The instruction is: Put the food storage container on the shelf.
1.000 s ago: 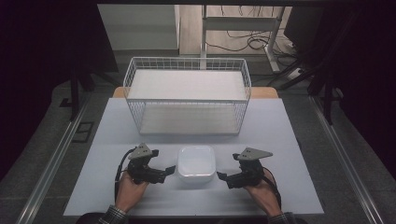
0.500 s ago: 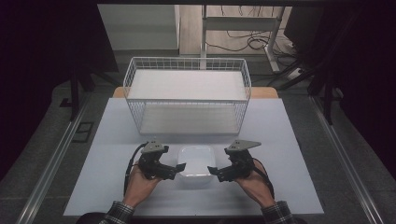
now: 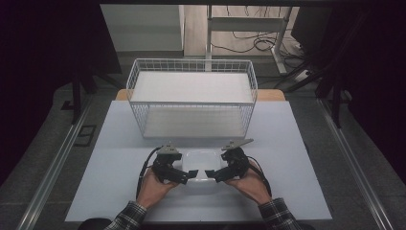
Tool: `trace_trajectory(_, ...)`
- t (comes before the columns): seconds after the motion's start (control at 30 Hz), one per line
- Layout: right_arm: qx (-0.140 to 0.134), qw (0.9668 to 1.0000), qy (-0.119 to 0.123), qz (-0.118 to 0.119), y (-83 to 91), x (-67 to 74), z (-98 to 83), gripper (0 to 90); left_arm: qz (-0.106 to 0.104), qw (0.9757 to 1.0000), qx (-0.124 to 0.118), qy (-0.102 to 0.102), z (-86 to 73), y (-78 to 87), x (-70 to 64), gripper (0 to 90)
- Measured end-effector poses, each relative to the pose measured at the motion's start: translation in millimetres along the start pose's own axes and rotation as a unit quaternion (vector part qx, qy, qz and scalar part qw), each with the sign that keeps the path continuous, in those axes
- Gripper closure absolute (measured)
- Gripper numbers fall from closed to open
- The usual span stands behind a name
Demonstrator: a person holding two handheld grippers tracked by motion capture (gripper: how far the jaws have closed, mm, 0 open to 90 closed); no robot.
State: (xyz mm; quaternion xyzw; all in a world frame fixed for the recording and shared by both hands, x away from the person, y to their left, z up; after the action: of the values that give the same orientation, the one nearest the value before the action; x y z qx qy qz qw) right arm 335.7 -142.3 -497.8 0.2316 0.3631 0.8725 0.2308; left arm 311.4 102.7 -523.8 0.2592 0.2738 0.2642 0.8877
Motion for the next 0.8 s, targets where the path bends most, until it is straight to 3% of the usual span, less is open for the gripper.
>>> trace_trajectory(0.03,0.001,1.0000,-0.005,0.008,0.4,-0.1,-0.6,10.0,-0.014,0.9999,0.002,0.005,-1.3,0.2,-0.8,3.1)
trace_trajectory(0.07,0.004,0.9998,-0.011,0.017,1.1,0.4,-1.7,10.5,-0.012,0.9999,0.005,0.004,-1.9,0.7,-2.7,4.8)
trace_trajectory(0.17,0.013,0.9997,-0.014,0.016,4.2,4.8,-5.5,13.5,0.007,0.9998,0.013,-0.009,-3.4,5.5,-11.5,6.6)
trace_trajectory(0.27,0.017,0.9996,-0.018,0.013,8.7,8.8,-8.6,18.6,0.018,0.9997,0.013,-0.004,-5.1,12.8,-16.7,13.5)
trace_trajectory(0.3,0.014,0.9998,-0.016,0.005,13.9,11.6,-12.1,25.5,0.014,0.9998,0.013,0.008,-8.0,19.2,-17.1,24.5)
trace_trajectory(0.33,0.014,0.9998,-0.016,0.005,13.9,11.6,-12.1,25.5,0.014,0.9998,0.013,0.008,-8.0,19.2,-17.1,30.7)
trace_trajectory(0.37,0.013,0.9997,-0.020,0.003,16.3,12.3,-13.2,30.9,0.014,0.9998,0.005,0.017,-11.0,23.5,-17.6,30.7)
trace_trajectory(0.47,-0.003,0.9996,-0.026,-0.013,31.1,12.7,-16.1,52.5,0.022,0.9995,-0.011,0.018,-15.2,31.8,-20.0,52.7)
trace_trajectory(0.6,-0.010,0.9989,-0.044,-0.013,35.7,13.0,-17.8,61.2,0.019,0.9990,-0.028,0.029,-17.3,36.5,-20.1,61.6)
trace_trajectory(0.7,-0.037,0.9975,-0.049,-0.036,40.4,14.0,-17.7,72.4,0.033,0.9978,-0.047,0.033,-17.8,39.6,-19.8,72.4)
trace_trajectory(0.77,-0.049,0.9966,-0.044,-0.050,40.5,14.3,-18.8,76.8,0.045,0.9977,-0.044,0.027,-18.5,38.8,-20.4,78.9)
trace_trajectory(0.8,-0.049,0.9962,-0.037,-0.062,38.9,16.0,-19.4,76.8,0.058,0.9974,-0.040,0.014,-19.1,36.4,-22.0,78.9)
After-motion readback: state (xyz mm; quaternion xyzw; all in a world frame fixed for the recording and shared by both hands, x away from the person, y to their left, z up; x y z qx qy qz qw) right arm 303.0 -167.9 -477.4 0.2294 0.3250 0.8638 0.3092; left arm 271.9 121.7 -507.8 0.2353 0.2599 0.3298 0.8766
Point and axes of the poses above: each handheld gripper's, and its own axes: y roughly backward along the jaws, z roughly out of its top, x roughly to its left, the point moved 1 cm from there along -y, roughly forward along the jaws, and after that the axes turned 4 degrees about x, right-handed, at the moved point
